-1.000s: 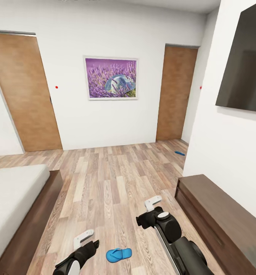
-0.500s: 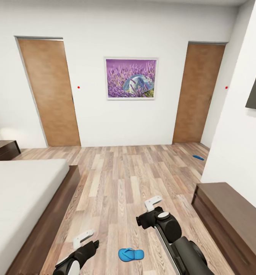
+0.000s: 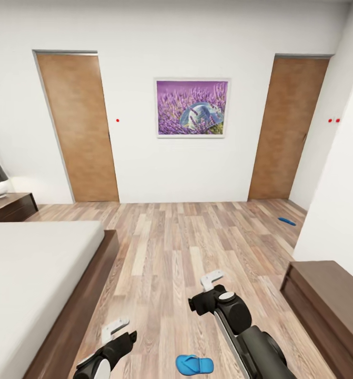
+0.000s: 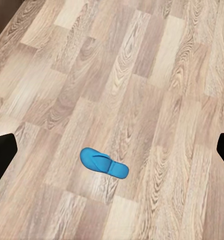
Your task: In the bedroom, move the book from the bed onto either nightstand, and place the two sandals side by side next to the bed.
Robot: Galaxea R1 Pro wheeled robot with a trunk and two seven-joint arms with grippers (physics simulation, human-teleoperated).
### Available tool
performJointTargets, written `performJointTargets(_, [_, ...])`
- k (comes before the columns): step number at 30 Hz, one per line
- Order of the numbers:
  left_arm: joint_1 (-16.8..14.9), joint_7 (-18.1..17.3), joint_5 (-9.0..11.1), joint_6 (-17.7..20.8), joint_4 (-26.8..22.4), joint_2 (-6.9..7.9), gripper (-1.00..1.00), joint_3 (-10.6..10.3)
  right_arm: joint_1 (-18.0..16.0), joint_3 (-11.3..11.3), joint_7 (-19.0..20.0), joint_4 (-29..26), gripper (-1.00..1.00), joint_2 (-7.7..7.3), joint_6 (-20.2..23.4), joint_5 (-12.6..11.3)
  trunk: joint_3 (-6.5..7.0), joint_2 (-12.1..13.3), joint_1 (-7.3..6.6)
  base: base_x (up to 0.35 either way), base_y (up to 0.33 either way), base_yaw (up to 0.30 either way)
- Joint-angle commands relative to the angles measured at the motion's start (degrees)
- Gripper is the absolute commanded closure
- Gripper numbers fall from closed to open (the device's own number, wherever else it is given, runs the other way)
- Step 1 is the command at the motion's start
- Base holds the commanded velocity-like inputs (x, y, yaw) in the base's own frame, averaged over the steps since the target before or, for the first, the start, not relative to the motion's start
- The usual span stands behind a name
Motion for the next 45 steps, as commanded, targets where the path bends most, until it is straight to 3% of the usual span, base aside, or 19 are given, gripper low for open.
performJointTargets(1, [0.0,0.3,0.6,0.3,-0.1,-0.03,-1.0,0.0,-0.1,0.1,0.1,-0.1,-1.0,0.0,0.3,0.4,-0.07,0.0,0.02,0.237,0.192,-0.036])
performJointTargets(14, [-0.1,0.0,0.4,0.5,1.5,-0.11,-1.0,-0.3,-0.1,-0.1,0.0,-0.5,-1.0,0.06,-1.8,0.4,-0.02,0.0,0.02,0.258,0.157,-0.044])
performJointTargets(19, [-0.3,0.6,0.4,0.7,2.1,-0.17,-1.0,-2.3,-0.1,-0.4,-0.1,-1.0,-1.0,0.0,-1.6,0.4,0.08,0.0,0.02,0.101,0.046,-0.211])
performJointTargets(21, [-0.5,0.7,0.4,1.1,2.2,-0.18,-1.0,-3.7,-0.1,-0.9,0.0,-1.4,-1.0,-0.01,-1.5,0.4,0.13,0.0,0.02,0.053,0.024,-0.232])
performJointTargets(22, [-3.7,1.0,0.0,6.9,4.3,-0.08,-1.0,-7.8,-0.1,-3.3,0.1,-4.9,-1.0,-0.07,1.6,0.3,0.16,0.0,0.02,0.012,0.006,-0.25])
performJointTargets(25, [-6.0,1.1,-1.3,9.1,6.5,0.23,-1.0,-10.5,-0.1,-4.0,0.2,-6.7,-1.0,-0.11,4.4,0.0,0.23,0.0,0.02,0.008,0.004,-0.252])
performJointTargets(26, [-7.6,1.2,-2.8,10.0,7.9,0.57,-1.0,-12.2,0.0,-4.3,0.2,-7.4,-1.0,-0.15,5.5,-0.5,0.25,0.0,0.02,0.004,0.002,-0.255])
performJointTargets(27, [-10.5,1.0,-6.1,10.9,11.3,1.1,-1.0,-14.1,0.0,-4.7,0.2,-8.2,-1.0,-0.28,5.5,-1.5,0.26,0.0,0.02,0.002,0.001,-0.26])
performJointTargets(33, [-13.8,0.6,-9.1,11.3,16.2,1.21,-1.0,-15.1,0.0,-4.9,0.3,-9.1,-1.0,-0.99,5.5,-2.0,0.3,0.0,0.02,0.001,0.0,-0.262])
performJointTargets(34, [-15.6,0.4,-10.0,11.4,19.5,1.17,-1.0,-15.8,-0.1,-5.3,0.3,-9.4,-1.0,-1.49,5.5,-2.2,0.3,0.0,0.02,0.0,0.0,-0.263])
performJointTargets(36, [-16.2,0.4,-10.2,11.4,20.5,1.16,-1.0,-16.3,-0.1,-5.6,0.3,-9.5,-1.0,-1.62,5.5,-2.2,0.3,0.0,0.02,0.0,0.0,-0.263])
performJointTargets(38, [-17.8,0.2,-10.6,11.4,23.4,1.18,-1.0,-18.5,-0.4,-6.7,0.3,-9.6,-1.0,-1.88,5.5,-2.2,0.3,0.0,0.02,0.0,0.0,-0.264])
performJointTargets(39, [-17.8,0.2,-10.6,11.4,23.4,1.18,-1.0,-18.5,-0.4,-6.7,0.3,-9.6,-1.0,-1.88,5.5,-2.2,0.3,0.0,0.02,0.0,0.0,-0.264])
performJointTargets(45, [-20.0,-0.9,-10.9,11.4,27.6,1.31,-1.0,-21.6,-1.2,-10.0,0.6,-9.8,-1.0,-2.1,5.5,-2.3,0.31,0.0,0.02,0.0,0.0,-0.264])
